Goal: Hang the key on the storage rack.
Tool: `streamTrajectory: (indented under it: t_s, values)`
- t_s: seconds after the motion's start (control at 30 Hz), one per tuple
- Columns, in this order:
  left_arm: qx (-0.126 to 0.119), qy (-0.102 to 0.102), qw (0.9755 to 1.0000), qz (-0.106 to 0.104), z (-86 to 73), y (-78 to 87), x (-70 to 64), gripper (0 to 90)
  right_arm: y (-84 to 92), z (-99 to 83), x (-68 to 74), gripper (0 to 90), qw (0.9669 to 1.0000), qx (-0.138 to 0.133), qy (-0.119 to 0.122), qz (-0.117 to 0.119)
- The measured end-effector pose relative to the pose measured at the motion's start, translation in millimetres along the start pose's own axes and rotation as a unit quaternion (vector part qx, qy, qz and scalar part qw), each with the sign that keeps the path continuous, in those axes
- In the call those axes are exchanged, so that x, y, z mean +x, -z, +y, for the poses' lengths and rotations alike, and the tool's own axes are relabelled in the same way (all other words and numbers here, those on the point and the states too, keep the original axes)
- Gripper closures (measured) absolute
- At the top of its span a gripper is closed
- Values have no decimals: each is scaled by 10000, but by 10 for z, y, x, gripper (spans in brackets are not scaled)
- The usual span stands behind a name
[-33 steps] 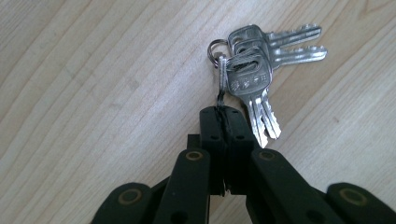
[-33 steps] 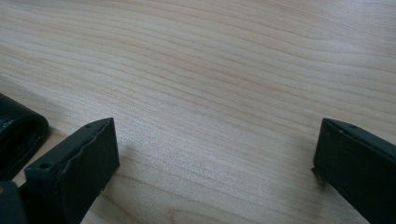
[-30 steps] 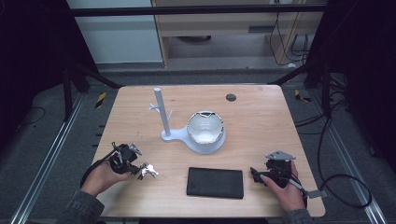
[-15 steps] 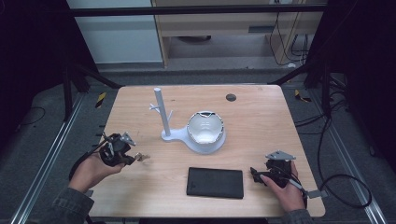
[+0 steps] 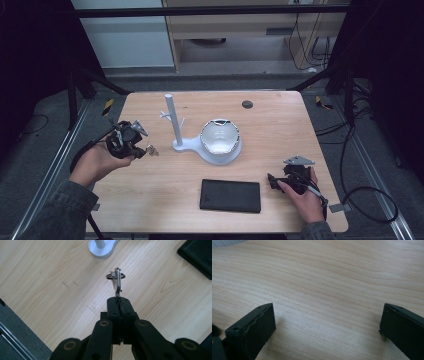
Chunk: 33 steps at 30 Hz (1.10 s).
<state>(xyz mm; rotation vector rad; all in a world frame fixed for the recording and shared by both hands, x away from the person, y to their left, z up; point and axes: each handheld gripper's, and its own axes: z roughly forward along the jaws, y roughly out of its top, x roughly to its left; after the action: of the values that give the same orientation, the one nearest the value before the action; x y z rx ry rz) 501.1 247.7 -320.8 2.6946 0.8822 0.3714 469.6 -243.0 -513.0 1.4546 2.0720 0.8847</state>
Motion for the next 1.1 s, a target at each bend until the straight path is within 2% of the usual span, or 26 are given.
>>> streamTrajectory:
  t_s: [0.47,1.1]
  values:
    - [-72,96,9997,201,276,346,128,883,-49,48,-10,3,10000,15,-52,-60]
    - [-123,176,9993,314,509,493,239,883,-46,45,2,3,9999,3,-101,-114]
